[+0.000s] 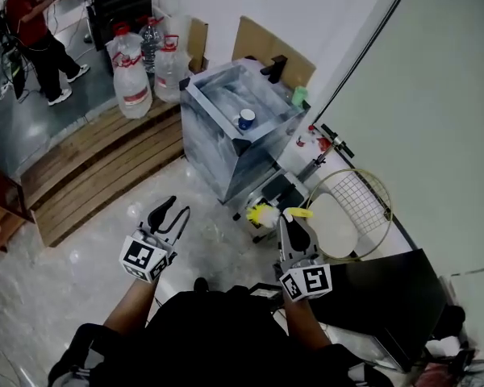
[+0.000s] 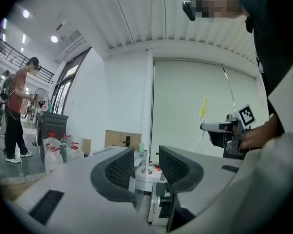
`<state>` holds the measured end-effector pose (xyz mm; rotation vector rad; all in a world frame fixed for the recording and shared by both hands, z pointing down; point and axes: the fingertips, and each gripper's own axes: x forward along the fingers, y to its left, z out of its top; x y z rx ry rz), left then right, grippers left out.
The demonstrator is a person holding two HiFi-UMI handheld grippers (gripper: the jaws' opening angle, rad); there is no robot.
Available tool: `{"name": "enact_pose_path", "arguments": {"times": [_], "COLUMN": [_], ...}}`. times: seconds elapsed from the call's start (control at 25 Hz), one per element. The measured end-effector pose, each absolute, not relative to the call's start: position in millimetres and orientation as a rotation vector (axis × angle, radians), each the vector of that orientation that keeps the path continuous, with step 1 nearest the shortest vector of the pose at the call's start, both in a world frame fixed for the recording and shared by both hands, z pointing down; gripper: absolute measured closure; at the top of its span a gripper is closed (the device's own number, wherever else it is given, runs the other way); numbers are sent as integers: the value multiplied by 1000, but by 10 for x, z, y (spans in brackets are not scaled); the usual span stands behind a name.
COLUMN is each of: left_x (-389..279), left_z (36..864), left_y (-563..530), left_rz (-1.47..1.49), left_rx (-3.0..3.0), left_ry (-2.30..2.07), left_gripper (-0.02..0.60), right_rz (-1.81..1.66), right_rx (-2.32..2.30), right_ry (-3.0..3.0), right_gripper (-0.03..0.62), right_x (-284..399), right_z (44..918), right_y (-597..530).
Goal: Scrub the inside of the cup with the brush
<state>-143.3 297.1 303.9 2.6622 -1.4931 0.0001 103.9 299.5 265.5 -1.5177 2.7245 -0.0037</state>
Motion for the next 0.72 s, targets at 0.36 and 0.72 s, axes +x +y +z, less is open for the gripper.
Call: {"name": "enact_pose_path", "arguments": {"times": [0.36,0.72], "left_x": [-1287,-1082], "left_z": [3290,3460], "left_y": [2168,901], "left_rz": [7,90], "left_rx": [2693,2689], "left_ry": [-1416,-1424], "left_gripper": [419,417], "right_rz": [-46,-49], "right_rx": [-1580,-1558], "right_ry": [2703,2650], "right_gripper": [546,546], "right_x": [1128,1386], "right_z": [2943,3171], "right_y": [2238,837]}}
